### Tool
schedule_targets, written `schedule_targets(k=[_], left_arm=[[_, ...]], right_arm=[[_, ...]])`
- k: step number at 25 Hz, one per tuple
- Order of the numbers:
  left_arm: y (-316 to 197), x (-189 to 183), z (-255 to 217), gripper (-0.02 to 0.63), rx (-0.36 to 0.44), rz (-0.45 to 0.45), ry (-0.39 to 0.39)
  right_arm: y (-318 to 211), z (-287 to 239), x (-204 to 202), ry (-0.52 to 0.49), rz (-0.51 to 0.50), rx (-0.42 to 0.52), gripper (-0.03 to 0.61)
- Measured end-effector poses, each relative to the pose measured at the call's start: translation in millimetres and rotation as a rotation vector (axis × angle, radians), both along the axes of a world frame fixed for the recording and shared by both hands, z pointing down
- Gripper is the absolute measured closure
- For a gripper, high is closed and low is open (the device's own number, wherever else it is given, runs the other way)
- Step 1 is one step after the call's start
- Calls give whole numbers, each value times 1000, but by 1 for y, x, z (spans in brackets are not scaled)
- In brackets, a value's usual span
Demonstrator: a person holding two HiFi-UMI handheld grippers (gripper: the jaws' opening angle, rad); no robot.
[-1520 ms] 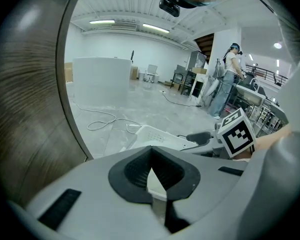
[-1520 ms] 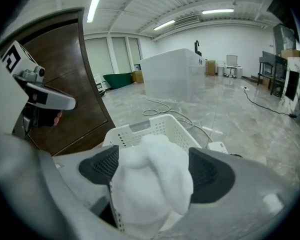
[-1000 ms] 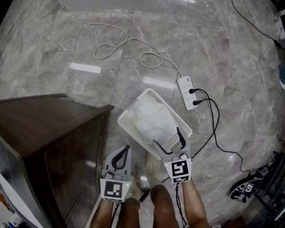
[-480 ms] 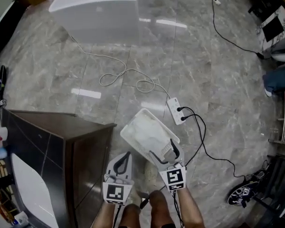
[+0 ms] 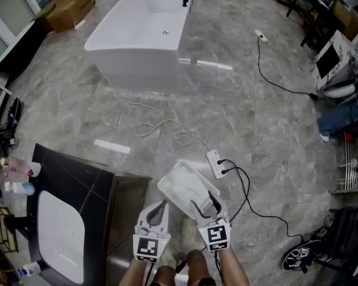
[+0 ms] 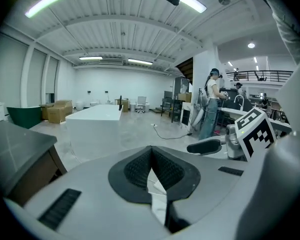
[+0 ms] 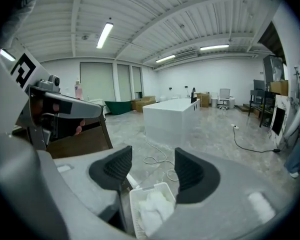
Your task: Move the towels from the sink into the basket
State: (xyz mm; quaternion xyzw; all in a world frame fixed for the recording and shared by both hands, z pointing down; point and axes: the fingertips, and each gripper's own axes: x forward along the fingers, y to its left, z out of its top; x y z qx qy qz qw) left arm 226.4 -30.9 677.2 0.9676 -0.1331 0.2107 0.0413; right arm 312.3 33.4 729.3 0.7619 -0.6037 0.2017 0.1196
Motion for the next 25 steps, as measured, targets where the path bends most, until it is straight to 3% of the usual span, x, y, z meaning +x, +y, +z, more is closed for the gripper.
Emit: schedule_targets(k=[7, 10, 19, 25], left_arm=[[14, -28, -82, 604, 14, -24, 39], [17, -49, -112, 604, 57, -11, 45], [33, -89, -221, 604, 114, -27, 137], [42, -138, -274, 604, 153, -39, 162]], right_arm=[[11, -98, -20, 23, 32, 67, 379], [15, -138, -33, 42, 37, 89, 394], [48, -255, -69, 122, 85, 158, 456], [59, -316, -111, 147, 106, 213, 509]])
